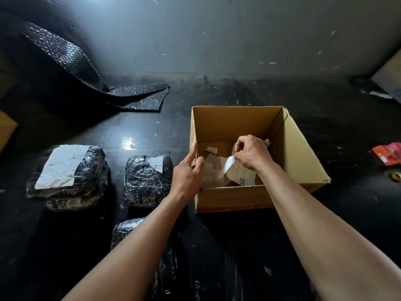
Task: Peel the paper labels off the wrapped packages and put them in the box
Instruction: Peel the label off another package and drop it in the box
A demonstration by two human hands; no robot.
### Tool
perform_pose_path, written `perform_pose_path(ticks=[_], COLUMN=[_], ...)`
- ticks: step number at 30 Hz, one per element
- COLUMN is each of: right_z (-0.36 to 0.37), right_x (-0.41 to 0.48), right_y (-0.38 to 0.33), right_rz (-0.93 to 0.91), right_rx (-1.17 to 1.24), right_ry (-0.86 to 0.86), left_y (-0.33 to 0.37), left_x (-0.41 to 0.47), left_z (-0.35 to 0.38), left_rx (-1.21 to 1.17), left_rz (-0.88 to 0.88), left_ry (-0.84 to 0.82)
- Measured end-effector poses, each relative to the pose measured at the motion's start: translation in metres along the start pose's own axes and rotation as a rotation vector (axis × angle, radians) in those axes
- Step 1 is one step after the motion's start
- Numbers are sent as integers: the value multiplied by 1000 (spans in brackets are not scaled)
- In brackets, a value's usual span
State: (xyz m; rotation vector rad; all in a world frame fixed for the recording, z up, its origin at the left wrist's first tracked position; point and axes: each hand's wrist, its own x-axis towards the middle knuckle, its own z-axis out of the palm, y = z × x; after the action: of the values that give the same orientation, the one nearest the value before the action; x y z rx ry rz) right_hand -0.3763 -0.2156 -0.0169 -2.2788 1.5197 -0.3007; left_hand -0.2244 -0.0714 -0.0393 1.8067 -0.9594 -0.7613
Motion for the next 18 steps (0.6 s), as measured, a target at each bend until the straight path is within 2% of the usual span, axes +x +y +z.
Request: perform_pose_path(ticks=[7,18], right_z=[0,-9], right_x=[-3,-15], right_y=[-1,-3], right_rz=[-6,-12], right_rx=[-43,39], right_ry=[-8,-38], left_y=[-4,-7], left_x=[3,5], left_z=[0,1], left_rx=[1,15], left_rz=[9,34], left_ry=[-2,-15])
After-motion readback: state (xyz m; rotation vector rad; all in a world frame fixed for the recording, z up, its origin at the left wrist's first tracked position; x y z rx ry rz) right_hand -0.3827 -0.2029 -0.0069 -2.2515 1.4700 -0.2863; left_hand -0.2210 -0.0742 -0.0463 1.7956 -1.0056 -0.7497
